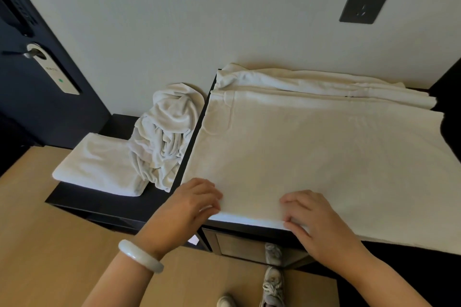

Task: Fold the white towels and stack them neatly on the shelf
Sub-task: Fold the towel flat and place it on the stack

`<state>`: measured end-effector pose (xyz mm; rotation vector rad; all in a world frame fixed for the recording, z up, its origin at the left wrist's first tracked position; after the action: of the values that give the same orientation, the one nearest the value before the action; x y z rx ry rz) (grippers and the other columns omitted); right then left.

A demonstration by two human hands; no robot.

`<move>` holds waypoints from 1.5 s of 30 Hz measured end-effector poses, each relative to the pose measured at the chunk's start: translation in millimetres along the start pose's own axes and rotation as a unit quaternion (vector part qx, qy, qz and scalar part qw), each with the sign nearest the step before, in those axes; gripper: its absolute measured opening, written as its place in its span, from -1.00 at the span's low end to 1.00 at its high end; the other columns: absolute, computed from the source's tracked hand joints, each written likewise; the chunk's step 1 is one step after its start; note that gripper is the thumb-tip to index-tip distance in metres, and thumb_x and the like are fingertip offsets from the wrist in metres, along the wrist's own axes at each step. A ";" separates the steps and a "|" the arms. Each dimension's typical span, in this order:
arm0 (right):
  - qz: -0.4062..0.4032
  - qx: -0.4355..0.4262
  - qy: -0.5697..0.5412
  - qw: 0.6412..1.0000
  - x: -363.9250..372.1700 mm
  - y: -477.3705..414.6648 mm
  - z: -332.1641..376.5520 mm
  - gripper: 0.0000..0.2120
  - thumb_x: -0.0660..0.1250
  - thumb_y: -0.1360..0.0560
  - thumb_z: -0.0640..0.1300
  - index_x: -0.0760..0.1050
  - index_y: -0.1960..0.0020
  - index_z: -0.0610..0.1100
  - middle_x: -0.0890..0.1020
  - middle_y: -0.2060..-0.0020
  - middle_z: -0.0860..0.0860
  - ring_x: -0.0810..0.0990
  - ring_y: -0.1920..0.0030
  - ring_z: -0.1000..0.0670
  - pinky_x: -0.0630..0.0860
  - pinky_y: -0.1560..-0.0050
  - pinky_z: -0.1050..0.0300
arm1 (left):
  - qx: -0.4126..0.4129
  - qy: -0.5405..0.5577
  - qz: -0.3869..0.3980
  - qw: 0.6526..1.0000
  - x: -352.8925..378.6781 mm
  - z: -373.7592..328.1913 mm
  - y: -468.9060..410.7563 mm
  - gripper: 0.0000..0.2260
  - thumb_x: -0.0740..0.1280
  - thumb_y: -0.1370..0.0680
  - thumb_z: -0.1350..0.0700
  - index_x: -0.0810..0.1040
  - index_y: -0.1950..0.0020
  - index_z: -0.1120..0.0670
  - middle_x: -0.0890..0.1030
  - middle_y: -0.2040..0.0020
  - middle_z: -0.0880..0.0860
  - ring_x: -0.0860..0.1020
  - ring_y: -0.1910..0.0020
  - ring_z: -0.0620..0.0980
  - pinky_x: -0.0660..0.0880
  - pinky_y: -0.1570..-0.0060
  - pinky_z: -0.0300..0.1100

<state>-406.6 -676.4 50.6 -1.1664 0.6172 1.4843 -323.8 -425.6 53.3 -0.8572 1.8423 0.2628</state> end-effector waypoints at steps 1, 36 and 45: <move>0.029 -0.001 0.024 0.999 8.5 4.7 -0.6 -0.87 0.40 -0.45 -0.01 0.44 0.08 0.10 0.48 -0.18 0.19 0.41 -0.18 0.14 0.27 -0.16 0.33 | -0.016 -0.010 0.021 1.000 6.1 2.4 5.0 -0.87 0.24 -0.58 -0.08 0.58 0.04 -0.13 0.50 -0.25 -0.23 0.33 -0.36 -0.21 0.31 -0.37 -0.18; 0.085 0.297 -0.327 0.893 -229.0 -3.3 -130.9 -0.79 0.52 -0.37 -0.06 0.72 0.01 -0.08 0.71 0.03 -0.20 0.69 -0.02 -0.22 0.64 0.02 -0.08 | -0.134 0.387 -0.161 0.898 -149.3 0.9 -67.2 -0.58 0.30 -0.53 -0.15 0.56 0.05 0.24 0.46 0.15 0.35 0.46 0.18 0.10 0.42 0.12 0.02; 0.178 0.302 -0.252 0.902 -219.8 -72.3 -139.7 -0.76 0.27 -0.59 -0.01 0.68 -0.11 -0.04 0.69 -0.09 -0.06 0.66 -0.13 -0.10 0.42 -0.34 -0.18 | -0.222 0.352 -0.136 0.899 -128.6 29.3 -125.9 -0.61 0.19 -0.65 0.10 0.63 0.32 -0.12 0.52 0.38 -0.21 0.46 0.36 -0.25 0.38 0.28 -0.30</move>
<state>-310.0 -871.6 210.6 -0.1750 0.8683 1.6429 -193.0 -444.4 178.8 -1.6826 2.3242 0.2103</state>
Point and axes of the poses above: each hand's wrist, its own y-axis away from the middle knuckle, its own x-axis out of the palm, z = x × y, the point moved 5 cm from there along -y, towards the middle knuckle
